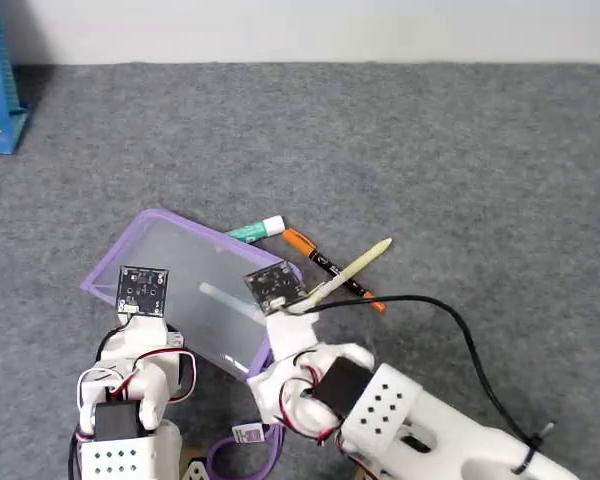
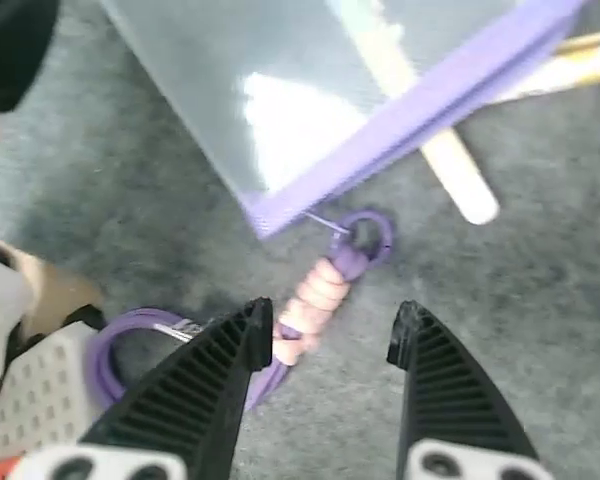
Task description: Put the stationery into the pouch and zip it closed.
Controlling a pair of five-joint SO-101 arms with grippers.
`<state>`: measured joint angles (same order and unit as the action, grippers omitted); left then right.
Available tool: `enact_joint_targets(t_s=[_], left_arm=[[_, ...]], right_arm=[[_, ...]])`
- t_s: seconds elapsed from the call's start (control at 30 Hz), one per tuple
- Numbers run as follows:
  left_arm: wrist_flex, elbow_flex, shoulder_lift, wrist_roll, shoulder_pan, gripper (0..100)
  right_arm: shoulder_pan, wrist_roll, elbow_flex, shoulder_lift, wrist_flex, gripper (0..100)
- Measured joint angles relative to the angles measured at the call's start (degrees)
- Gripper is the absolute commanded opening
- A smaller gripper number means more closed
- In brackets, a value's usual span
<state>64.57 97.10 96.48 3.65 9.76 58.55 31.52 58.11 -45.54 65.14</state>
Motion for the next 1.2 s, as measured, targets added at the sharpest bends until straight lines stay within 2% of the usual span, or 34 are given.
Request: enact_joint_targets(t_s=[0.23,0.57,0.73,0.9,0.97,1.03,1.2], left_arm=[[0.00,0.00,0.00,0.00,0.00,1],[0.00,0.00,0.00,0.00,0.00,1],[0.00,0.00,0.00,0.00,0.00,1],[0.00,0.00,0.00,0.00,0.00,1],[0.00,0.00,0.00,0.00,0.00,1],[0.00,0.00,0.00,0.00,0.00,1],[0.00,0.00,0.00,0.00,0.00,1]], right_arm=[[0.97,0.44,0.00,2.11,-1.85,19.0],[0.97,2.81,-0.09,22.33,-10.81,19.0],[1.05,2.81,-0.35,27.25,-14.15,18.4],[0.70,2.90,-1.49,29.71,-14.24,0.0],[0.53,2.81,-1.41,29.71,-14.15,4.0],[0.35,2.81,-1.32,29.71,-13.54,0.9],[0.35,2.73,-1.41,29.80,-12.22,0.9]])
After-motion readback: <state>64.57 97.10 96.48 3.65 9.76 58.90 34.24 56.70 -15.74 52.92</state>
